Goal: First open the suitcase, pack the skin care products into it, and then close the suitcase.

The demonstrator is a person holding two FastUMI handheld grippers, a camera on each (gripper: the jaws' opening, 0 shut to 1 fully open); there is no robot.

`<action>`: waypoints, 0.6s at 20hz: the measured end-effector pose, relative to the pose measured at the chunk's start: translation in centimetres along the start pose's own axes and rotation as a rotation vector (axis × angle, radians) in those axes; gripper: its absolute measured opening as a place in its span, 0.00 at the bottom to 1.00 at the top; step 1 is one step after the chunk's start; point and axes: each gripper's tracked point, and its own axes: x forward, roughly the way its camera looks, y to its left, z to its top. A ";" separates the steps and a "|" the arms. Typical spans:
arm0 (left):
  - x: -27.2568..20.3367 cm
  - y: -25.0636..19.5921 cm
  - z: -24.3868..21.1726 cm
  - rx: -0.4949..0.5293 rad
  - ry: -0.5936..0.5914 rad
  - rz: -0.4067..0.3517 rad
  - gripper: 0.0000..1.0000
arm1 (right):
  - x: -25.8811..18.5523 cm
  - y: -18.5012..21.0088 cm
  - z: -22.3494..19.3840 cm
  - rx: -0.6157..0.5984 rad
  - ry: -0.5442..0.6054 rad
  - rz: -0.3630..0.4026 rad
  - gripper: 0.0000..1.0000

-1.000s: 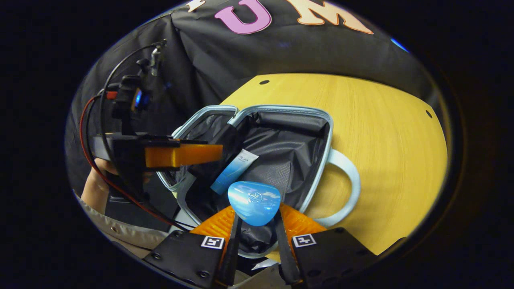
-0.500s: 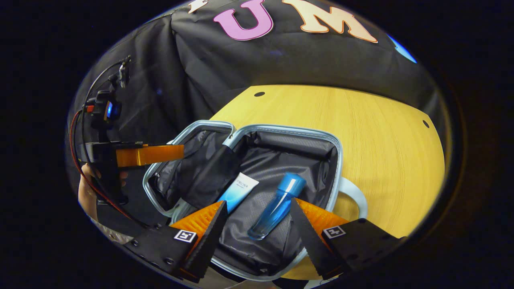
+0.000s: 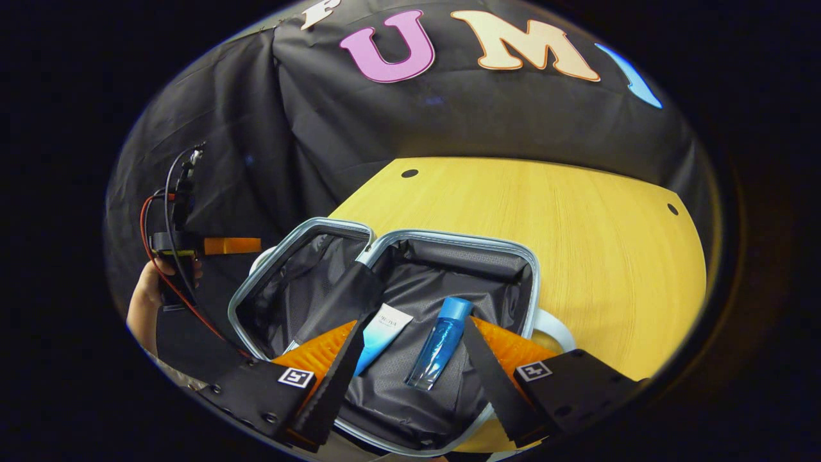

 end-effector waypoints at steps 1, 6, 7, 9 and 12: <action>0.4 1.3 0.2 -0.015 0.002 0.017 0.86 | -0.1 0.0 0.2 0.002 -0.001 -0.004 0.98; 4.0 5.3 -2.1 -0.047 0.087 0.061 0.82 | -0.6 -0.7 0.5 0.003 -0.009 -0.033 0.98; 4.7 5.6 -2.9 -0.054 0.115 0.061 0.86 | -0.8 -1.0 0.6 0.001 -0.012 -0.040 0.98; 5.7 5.6 -4.2 -0.071 0.157 0.030 0.85 | -1.0 -1.3 0.7 0.002 -0.018 -0.048 0.98; 7.1 5.2 -5.1 -0.115 0.184 -0.023 0.58 | -1.5 -1.7 0.8 -0.002 -0.027 -0.051 0.98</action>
